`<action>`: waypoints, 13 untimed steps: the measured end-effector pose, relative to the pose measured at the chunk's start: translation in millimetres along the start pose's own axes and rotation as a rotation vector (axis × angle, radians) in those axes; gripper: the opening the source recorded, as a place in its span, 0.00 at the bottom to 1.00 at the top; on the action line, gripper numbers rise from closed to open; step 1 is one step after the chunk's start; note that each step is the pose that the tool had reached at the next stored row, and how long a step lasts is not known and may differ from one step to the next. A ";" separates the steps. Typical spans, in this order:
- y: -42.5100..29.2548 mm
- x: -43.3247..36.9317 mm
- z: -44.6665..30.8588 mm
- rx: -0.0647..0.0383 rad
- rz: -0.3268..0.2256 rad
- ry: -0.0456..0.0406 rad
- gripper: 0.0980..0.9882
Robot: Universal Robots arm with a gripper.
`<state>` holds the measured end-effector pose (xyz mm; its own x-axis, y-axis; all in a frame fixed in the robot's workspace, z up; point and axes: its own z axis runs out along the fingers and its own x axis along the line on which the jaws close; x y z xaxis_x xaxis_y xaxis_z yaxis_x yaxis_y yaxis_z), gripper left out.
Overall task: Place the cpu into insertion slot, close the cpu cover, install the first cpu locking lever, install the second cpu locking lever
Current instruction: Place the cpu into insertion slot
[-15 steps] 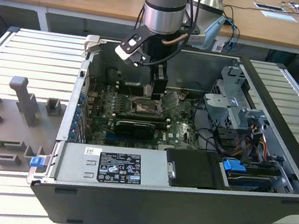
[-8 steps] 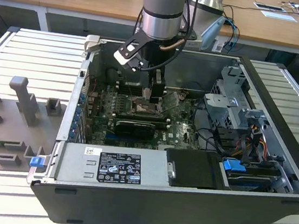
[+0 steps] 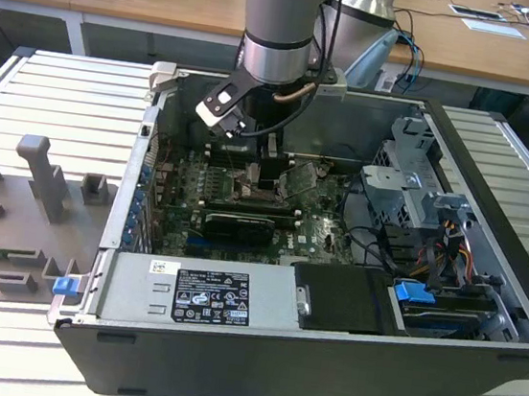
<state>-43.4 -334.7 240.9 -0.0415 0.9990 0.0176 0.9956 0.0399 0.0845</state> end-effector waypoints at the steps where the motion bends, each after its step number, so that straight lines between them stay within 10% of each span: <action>1: -0.8 0.8 1.5 0.000 0.000 0.0001 0.49; 13: -6.5 12.7 24.4 0.000 0.014 -0.0011 0.49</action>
<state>-48.3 -321.8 216.2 -0.0271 0.9995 0.0176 0.9961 0.0255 0.0844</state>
